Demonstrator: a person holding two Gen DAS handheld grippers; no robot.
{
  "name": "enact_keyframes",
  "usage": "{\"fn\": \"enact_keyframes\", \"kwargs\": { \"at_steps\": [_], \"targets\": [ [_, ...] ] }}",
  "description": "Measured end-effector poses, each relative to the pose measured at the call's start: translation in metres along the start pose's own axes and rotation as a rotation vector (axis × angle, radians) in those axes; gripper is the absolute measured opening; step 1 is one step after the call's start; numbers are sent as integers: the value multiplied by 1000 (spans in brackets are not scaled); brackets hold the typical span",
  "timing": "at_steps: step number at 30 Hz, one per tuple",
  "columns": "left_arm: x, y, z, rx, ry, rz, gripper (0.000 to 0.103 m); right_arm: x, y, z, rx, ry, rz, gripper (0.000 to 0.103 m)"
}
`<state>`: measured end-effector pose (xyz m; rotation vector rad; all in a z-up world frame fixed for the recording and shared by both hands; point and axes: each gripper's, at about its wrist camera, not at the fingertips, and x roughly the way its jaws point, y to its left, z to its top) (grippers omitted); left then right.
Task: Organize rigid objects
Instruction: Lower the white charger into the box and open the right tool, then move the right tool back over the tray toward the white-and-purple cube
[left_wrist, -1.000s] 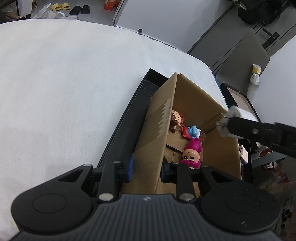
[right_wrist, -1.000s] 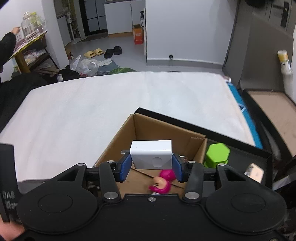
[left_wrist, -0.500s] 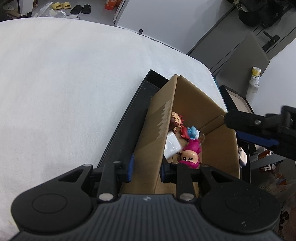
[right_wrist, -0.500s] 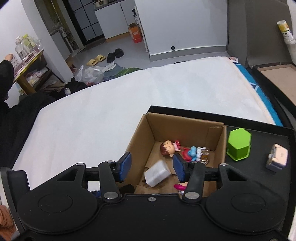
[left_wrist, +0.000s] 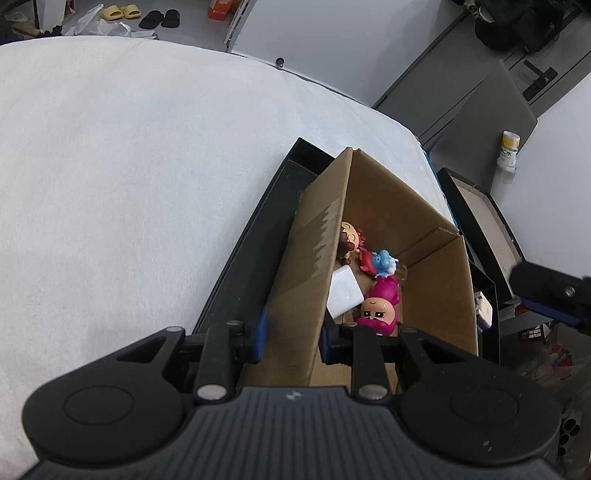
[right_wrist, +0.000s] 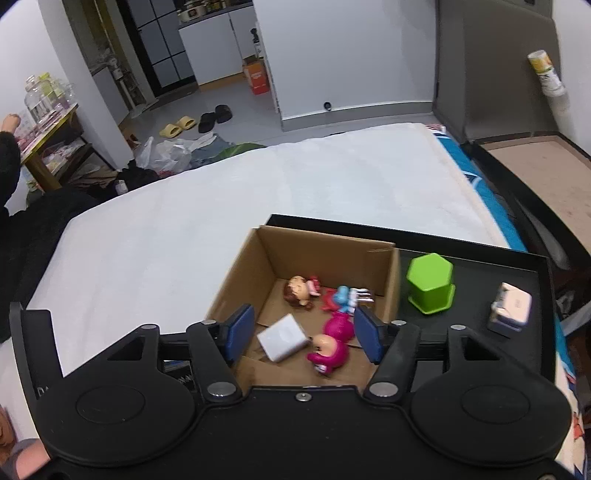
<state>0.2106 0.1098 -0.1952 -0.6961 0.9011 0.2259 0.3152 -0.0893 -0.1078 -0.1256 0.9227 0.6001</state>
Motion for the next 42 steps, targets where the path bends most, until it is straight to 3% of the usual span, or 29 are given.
{"fn": "enact_keyframes", "kwargs": {
  "at_steps": [5, 12, 21, 42],
  "targets": [
    [0, -1, -1, 3, 0, 1, 26, -12, -15, -5, 4, -5, -28, 67],
    [-1, -1, -1, 7, -1, 3, 26, -27, -33, -12, 2, -35, -62, 82],
    [-1, 1, 0, 7, -1, 3, 26, -31, -58, -18, 23, -41, -113, 89],
    [-1, 0, -1, 4, -3, 6, 26, 5, -128, -39, 158, -44, -214, 89]
  ]
}}
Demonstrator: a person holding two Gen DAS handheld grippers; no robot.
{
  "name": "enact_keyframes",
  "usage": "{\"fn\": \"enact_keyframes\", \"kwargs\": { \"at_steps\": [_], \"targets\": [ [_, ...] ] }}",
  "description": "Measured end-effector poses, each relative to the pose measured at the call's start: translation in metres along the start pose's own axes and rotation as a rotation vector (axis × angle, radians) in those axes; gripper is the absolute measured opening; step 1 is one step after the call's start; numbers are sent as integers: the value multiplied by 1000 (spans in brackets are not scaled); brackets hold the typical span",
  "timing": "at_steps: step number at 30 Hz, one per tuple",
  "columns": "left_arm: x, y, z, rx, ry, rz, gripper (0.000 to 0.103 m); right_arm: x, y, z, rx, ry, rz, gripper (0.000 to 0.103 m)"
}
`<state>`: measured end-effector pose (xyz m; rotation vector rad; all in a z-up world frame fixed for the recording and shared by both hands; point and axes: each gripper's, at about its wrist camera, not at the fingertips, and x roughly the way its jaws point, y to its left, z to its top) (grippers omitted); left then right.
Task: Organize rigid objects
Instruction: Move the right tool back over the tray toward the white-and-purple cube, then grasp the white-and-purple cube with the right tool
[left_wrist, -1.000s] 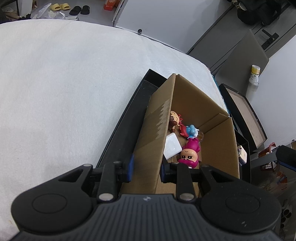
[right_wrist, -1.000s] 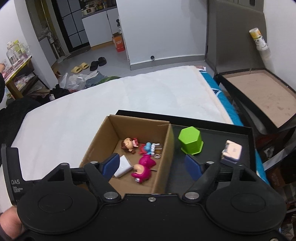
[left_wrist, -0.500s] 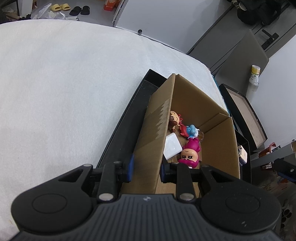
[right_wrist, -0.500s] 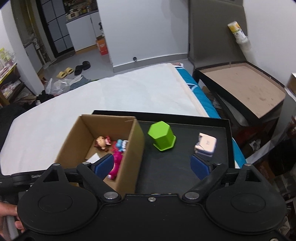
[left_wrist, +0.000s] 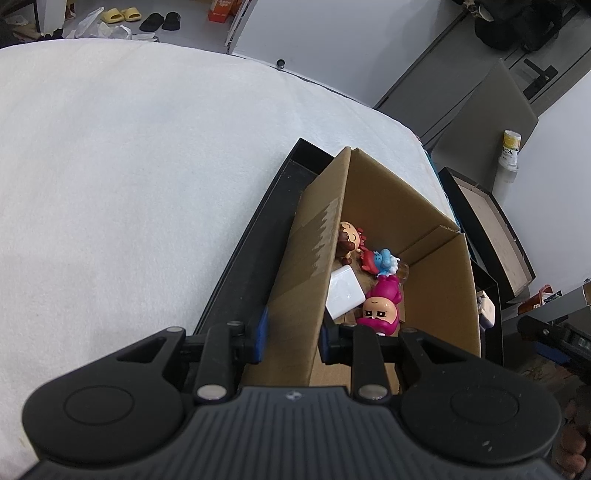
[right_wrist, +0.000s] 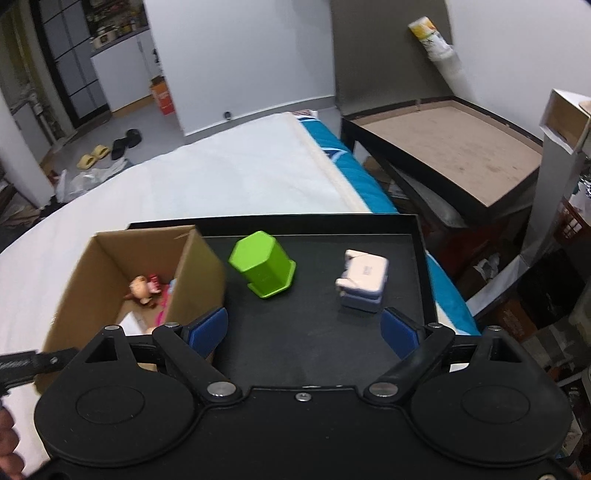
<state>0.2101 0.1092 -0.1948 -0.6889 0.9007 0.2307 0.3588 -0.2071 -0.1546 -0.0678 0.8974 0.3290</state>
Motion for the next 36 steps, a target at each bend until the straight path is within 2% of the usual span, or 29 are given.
{"fn": "enact_keyframes", "kwargs": {
  "at_steps": [4, 18, 26, 29, 32, 33, 35, 36],
  "targets": [
    [0, 0, 0, 0, 0, 0, 26, 14, -2, 2, 15, -3, -47, 86],
    [0, -1, -1, 2, -1, -2, 26, 59, -12, 25, 80, 47, -125, 70],
    [0, 1, -1, -1, 0, -5, 26, 80, -21, 35, 107, 80, -155, 68],
    [0, 1, 0, -1, 0, -4, 26, 90, -23, 37, 102, 95, -183, 64],
    [1, 1, 0, -3, 1, -6, 26, 99, -27, 38, 107, 115, -195, 64],
    [1, 1, 0, -3, 2, -7, 26, 102, -27, 37, 99, 127, -194, 61],
    [1, 2, 0, -4, 2, -8, 26, 108, -27, 36, 87, 171, -195, 45],
    [1, 2, 0, -5, 3, -8, 26, 108, -27, 35, 95, 183, -195, 44]
  ]
}}
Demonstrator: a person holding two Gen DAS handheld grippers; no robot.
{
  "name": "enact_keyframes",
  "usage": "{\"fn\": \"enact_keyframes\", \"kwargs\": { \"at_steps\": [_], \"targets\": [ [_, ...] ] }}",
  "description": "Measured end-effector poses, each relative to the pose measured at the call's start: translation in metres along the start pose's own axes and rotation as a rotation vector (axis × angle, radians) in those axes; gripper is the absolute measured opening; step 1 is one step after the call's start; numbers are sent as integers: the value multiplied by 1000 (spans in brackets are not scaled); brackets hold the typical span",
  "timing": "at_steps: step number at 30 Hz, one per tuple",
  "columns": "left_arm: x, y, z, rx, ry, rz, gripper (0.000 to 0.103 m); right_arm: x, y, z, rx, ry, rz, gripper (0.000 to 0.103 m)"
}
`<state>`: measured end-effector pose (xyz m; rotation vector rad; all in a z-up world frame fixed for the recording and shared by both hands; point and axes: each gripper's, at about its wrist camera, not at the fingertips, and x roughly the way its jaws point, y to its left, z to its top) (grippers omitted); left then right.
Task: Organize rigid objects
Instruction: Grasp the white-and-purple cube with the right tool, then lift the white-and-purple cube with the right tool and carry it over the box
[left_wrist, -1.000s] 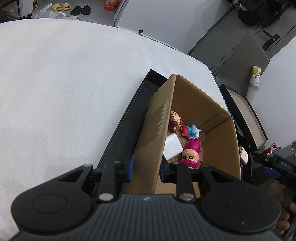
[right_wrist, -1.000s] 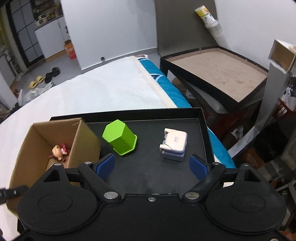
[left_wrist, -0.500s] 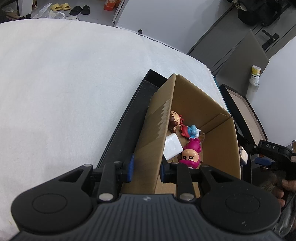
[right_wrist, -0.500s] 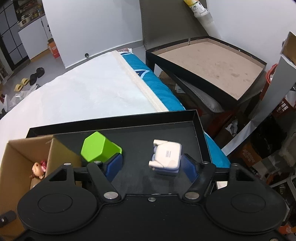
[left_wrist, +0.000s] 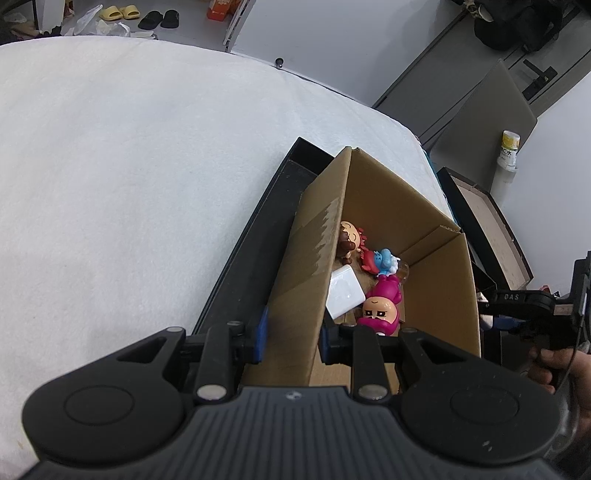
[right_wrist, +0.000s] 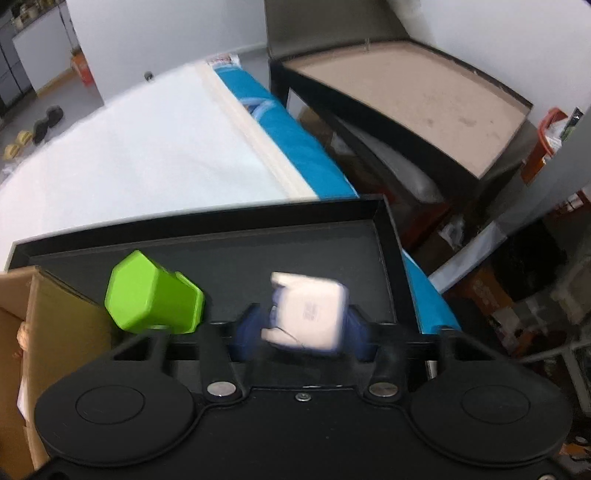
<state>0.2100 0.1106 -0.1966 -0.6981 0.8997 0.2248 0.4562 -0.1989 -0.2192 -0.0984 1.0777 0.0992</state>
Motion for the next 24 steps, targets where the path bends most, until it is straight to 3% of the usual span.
{"fn": "enact_keyframes", "kwargs": {
  "at_steps": [13, 24],
  "targets": [
    [0, -1, -1, 5, -2, 3, 26, -33, 4, -21, -42, 26, 49, 43],
    [-1, -2, -1, 10, 3, 1, 26, -77, -5, -30, -53, -7, 109, 43]
  ]
}}
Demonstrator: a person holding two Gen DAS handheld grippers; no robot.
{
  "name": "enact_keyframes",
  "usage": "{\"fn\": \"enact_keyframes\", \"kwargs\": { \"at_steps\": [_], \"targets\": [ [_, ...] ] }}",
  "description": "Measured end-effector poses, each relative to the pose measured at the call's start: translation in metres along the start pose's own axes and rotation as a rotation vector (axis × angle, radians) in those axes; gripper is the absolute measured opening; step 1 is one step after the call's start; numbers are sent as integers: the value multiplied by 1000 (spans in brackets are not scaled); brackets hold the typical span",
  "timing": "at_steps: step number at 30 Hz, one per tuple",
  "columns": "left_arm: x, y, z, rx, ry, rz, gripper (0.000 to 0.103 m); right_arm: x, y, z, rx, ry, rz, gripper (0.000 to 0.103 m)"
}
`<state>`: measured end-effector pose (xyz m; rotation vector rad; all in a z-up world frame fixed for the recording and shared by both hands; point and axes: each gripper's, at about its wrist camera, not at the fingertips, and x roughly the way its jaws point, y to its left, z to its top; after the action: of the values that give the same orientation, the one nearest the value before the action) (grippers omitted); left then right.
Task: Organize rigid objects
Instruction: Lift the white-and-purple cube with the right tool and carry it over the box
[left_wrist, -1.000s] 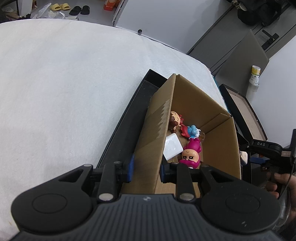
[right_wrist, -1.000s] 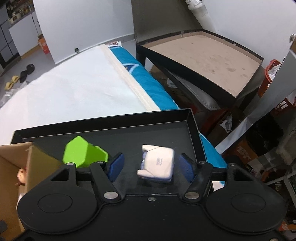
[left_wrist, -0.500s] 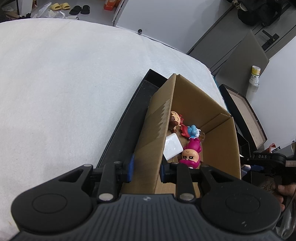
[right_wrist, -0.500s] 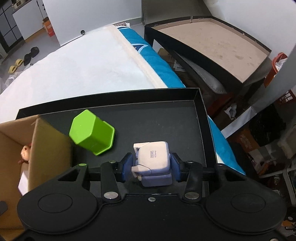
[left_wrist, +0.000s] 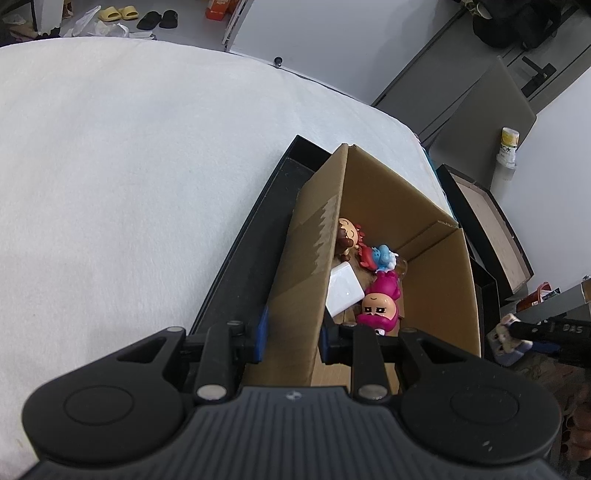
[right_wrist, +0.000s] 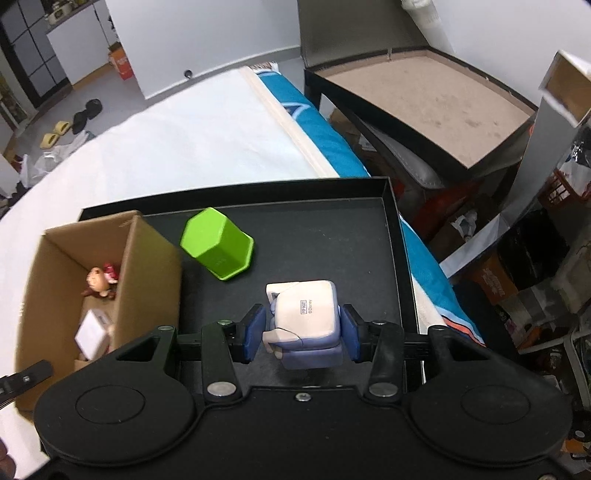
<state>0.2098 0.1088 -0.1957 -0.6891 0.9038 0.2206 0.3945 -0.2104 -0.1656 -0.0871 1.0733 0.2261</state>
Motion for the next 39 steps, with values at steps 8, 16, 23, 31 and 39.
{"fn": "enact_keyframes", "kwargs": {
  "at_steps": [8, 16, 23, 31, 39],
  "targets": [
    [-1, 0, 0, -1, 0, -7, 26, -31, 8, 1, -21, -33, 28, 43],
    [-3, 1, -1, 0, 2, -11, 26, -51, 22, 4, -54, -59, 50, 43],
    [-7, 1, -1, -3, 2, -16, 26, -63, 40, 6, -88, -69, 78, 43],
    [-6, 0, 0, -7, 6, -19, 26, -74, 62, 6, -127, -79, 110, 43],
    [-7, 0, 0, -7, 11, -26, 27, -85, 83, 6, -160, -86, 152, 43]
  ]
}}
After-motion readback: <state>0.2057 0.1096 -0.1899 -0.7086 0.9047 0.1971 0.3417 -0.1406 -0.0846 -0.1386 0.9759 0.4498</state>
